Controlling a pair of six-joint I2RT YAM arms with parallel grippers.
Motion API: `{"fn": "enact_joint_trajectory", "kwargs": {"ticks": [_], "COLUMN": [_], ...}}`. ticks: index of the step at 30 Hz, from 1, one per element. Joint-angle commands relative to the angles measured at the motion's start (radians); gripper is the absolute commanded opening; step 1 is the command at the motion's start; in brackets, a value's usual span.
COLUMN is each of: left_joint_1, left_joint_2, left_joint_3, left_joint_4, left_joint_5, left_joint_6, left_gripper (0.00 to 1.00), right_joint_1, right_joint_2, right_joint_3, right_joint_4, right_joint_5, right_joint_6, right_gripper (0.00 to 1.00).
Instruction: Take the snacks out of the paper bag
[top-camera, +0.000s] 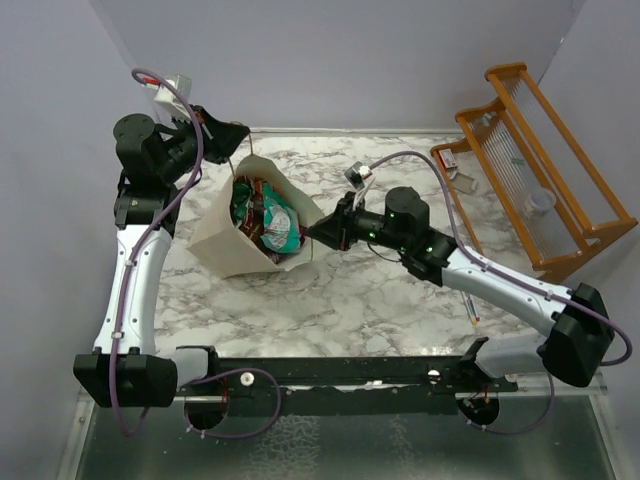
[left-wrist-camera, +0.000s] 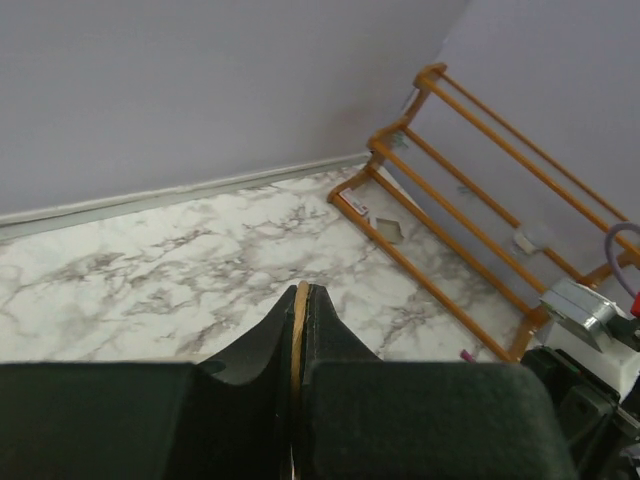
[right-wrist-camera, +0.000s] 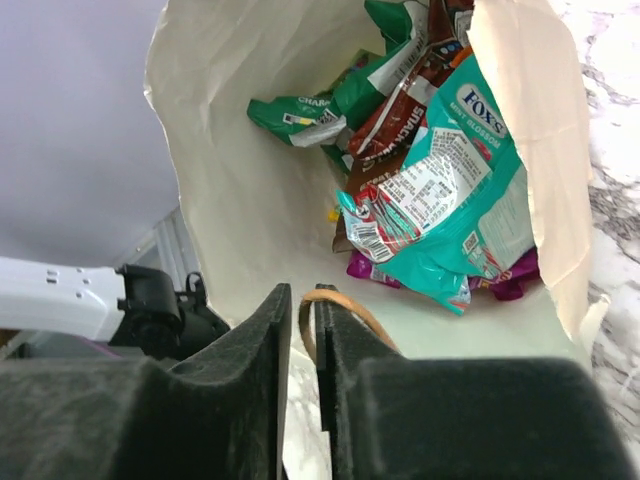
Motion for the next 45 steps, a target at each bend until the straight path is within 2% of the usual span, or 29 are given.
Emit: {"fn": "enact_joint_trajectory", "kwargs": {"ticks": [1,10,12,14,15,21,23,26,32,35,36,39,45], "left_joint_1": [-0.002,-0.012,-0.013,-0.014,-0.016,-0.024,-0.028,-0.031,-0.031,-0.030,-0.031,-0.030,-0.031], "left_joint_2": [-0.070,-0.126,-0.135,-0.142,-0.143,-0.152,-0.152,-0.153,-0.152,-0.156,-0.161,-0.157,-0.150], "left_joint_3": [-0.027,-0.156,-0.164,-0.161,-0.160,-0.148,-0.145,-0.146,-0.156,-0.157,-0.159,-0.159,-0.143], "left_joint_4": [0.210,0.223,0.221,0.200,0.188,0.128,0.119,0.120,0.112,0.106,0.101,0.097,0.073], "left_joint_5": [0.162,0.189,0.196,0.192,0.183,0.134,0.129,0.127,0.101,0.100,0.090,0.095,0.095], "left_joint_6": [-0.100,-0.123,-0.125,-0.120,-0.118,-0.104,-0.100,-0.107,-0.133,-0.138,-0.138,-0.136,-0.129], "left_gripper": [0.00,0.00,0.00,0.00,0.00,0.00,0.00,0.00,0.00,0.00,0.00,0.00,0.00], "right_joint_1": [0.005,0.005,0.004,0.005,0.005,0.005,0.006,0.005,0.014,0.045,0.068,0.091,0.149], "right_joint_2": [-0.093,-0.280,-0.321,-0.356,-0.375,-0.416,-0.395,-0.334,-0.159,-0.112,-0.082,-0.033,0.083], "right_joint_3": [-0.062,-0.145,-0.153,-0.149,-0.144,-0.086,-0.038,0.036,0.130,0.150,0.156,0.180,0.242], "right_joint_4": [-0.105,-0.355,-0.406,-0.456,-0.470,-0.497,-0.507,-0.492,-0.349,-0.283,-0.246,-0.250,-0.323], "right_joint_5": [0.053,0.280,0.358,0.434,0.462,0.563,0.533,0.402,0.154,0.150,0.155,0.160,0.290], "right_joint_6": [-0.071,-0.209,-0.219,-0.202,-0.191,-0.208,-0.225,-0.206,-0.100,-0.066,-0.047,-0.038,-0.056], "right_gripper": [0.20,0.49,0.61,0.82,0.87,0.95,0.94,0.89,0.77,0.74,0.64,0.57,0.54]}}
